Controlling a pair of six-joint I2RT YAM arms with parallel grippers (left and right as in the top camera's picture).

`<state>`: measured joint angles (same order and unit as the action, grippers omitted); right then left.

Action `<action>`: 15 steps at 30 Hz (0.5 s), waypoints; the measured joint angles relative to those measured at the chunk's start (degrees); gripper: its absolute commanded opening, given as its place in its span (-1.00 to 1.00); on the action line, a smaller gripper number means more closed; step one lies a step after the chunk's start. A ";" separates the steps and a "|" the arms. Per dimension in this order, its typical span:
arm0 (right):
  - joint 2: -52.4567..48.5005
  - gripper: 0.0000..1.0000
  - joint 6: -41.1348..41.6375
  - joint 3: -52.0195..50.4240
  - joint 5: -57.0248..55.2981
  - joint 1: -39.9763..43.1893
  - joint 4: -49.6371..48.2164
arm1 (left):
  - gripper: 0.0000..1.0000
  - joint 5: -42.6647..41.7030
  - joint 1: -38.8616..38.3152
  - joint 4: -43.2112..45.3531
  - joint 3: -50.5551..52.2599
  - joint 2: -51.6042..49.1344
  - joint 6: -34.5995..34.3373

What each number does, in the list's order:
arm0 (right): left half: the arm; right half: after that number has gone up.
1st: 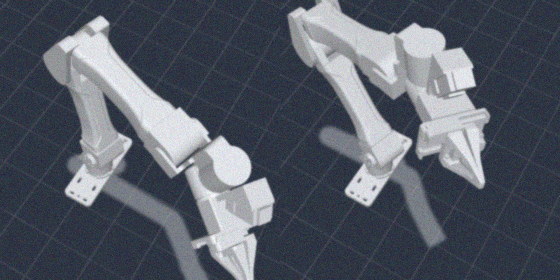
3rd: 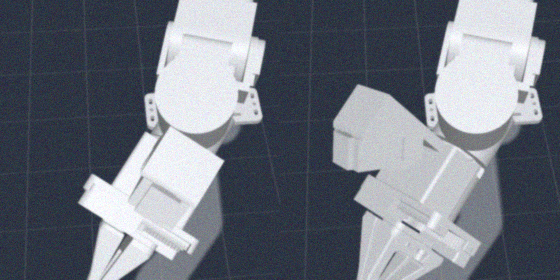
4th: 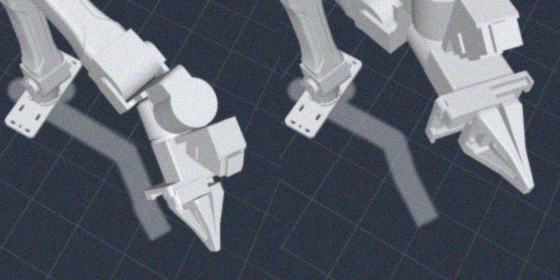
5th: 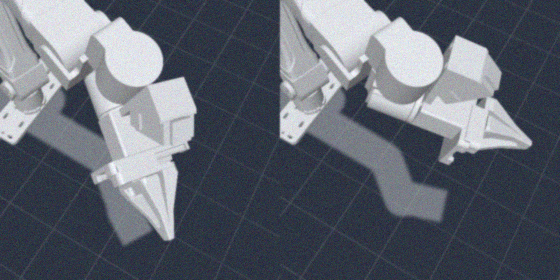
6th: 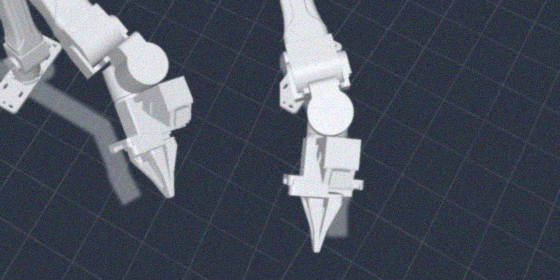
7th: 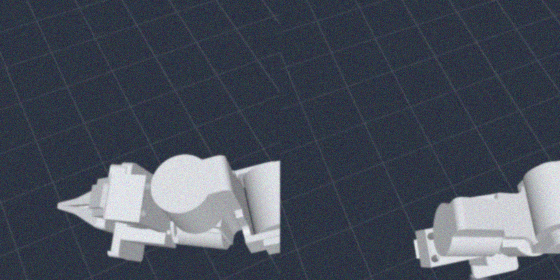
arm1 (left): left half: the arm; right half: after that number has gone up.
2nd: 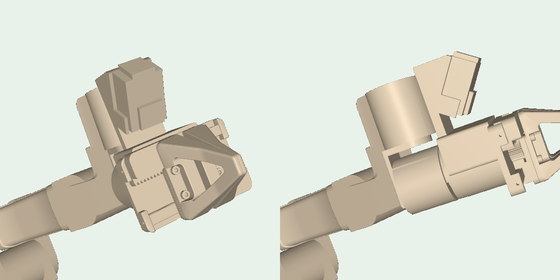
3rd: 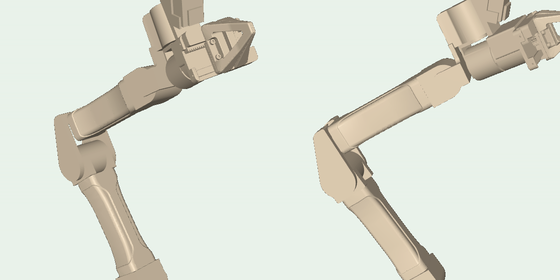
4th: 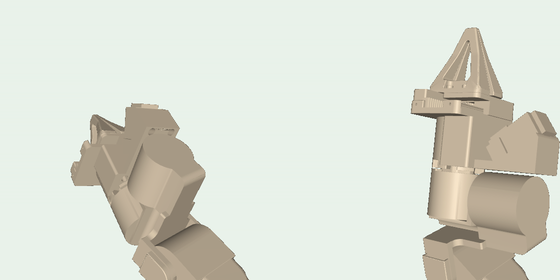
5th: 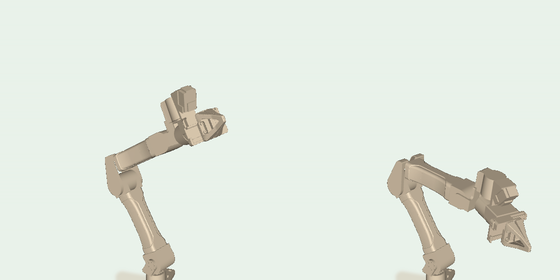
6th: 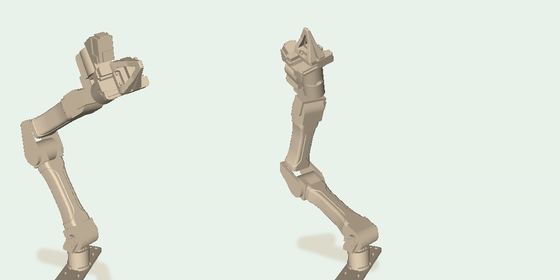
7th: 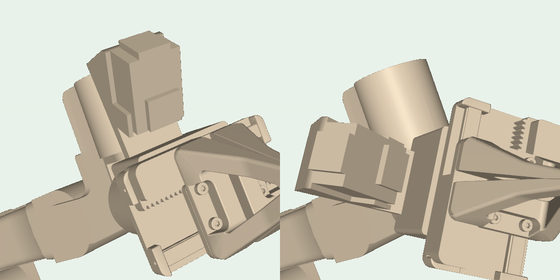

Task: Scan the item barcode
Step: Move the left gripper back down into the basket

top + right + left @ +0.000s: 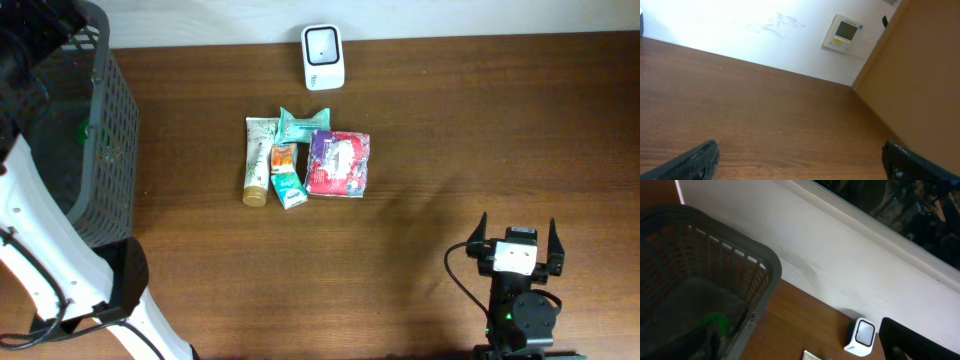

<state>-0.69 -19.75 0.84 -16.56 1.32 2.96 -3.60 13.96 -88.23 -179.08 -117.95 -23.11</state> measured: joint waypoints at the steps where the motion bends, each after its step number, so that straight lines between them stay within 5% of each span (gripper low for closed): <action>1: 0.00 0.97 0.02 0.00 0.02 0.00 0.00 | 0.99 0.02 0.09 0.04 0.00 -0.02 0.00; 15: 0.00 0.97 0.02 0.00 0.02 0.00 0.00 | 0.99 0.72 1.88 0.31 0.07 -4.20 0.00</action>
<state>-0.69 -19.73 0.84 -16.53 1.32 2.96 -2.87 15.84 -87.92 -179.02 -122.15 -23.11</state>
